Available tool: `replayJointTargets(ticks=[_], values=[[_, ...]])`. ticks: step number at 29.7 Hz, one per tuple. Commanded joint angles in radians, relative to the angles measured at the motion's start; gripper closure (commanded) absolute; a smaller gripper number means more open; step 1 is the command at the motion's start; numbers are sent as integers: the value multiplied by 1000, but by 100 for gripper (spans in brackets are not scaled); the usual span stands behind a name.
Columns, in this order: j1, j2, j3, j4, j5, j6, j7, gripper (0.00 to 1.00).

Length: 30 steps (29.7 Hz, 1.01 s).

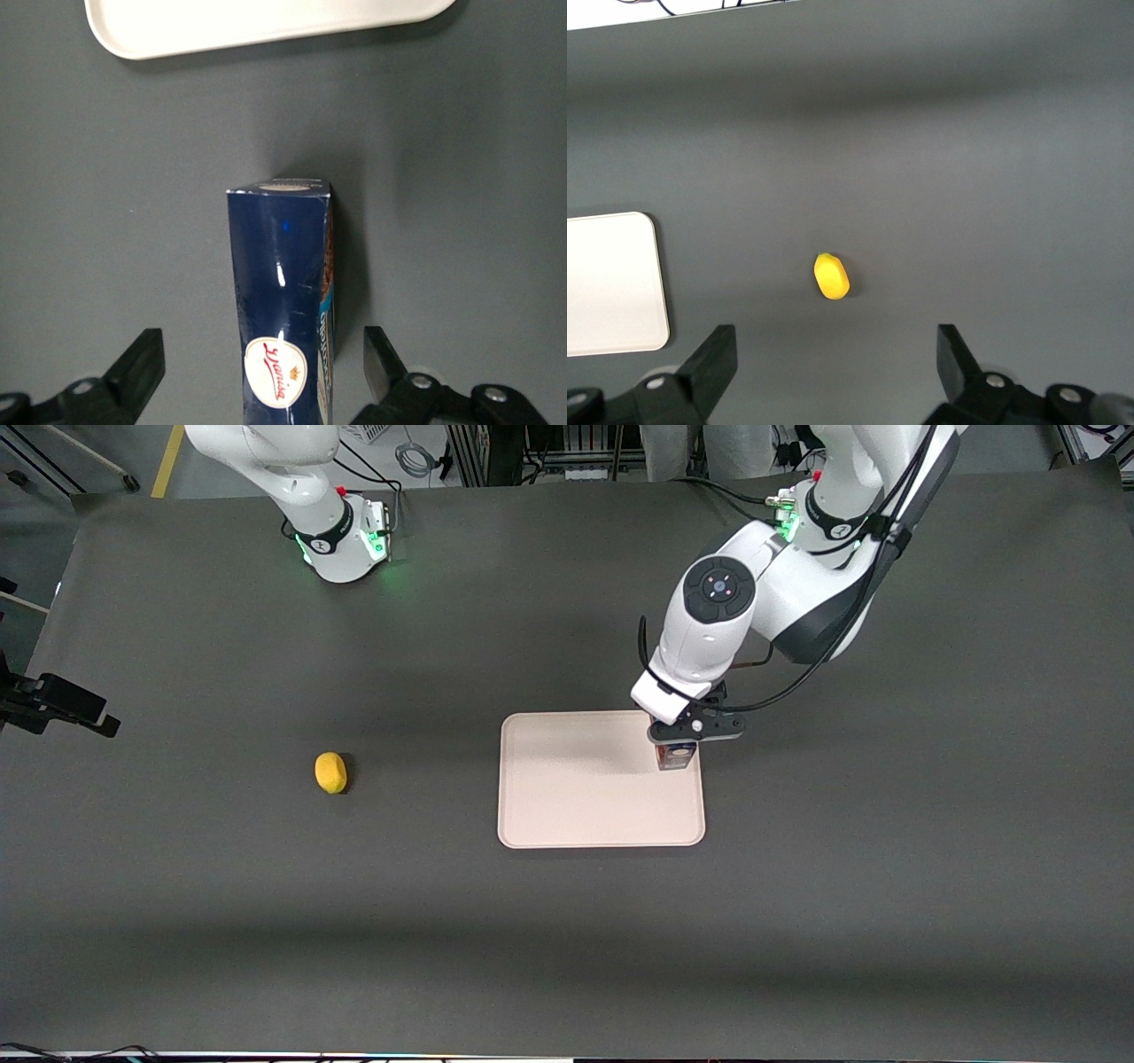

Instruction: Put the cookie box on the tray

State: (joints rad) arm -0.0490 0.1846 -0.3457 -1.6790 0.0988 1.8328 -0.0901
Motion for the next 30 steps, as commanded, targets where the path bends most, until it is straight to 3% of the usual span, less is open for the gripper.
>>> replayJointTargets(ticks=[1, 12, 20, 30], values=[[-5, -100, 131, -31, -33, -52, 228, 0], [-9, -263, 277, -149, -37, -67, 270, 0], [-12, -347, 284, -174, -73, -104, 136, 0], [-14, -343, 283, -117, -65, -109, 133, 0]])
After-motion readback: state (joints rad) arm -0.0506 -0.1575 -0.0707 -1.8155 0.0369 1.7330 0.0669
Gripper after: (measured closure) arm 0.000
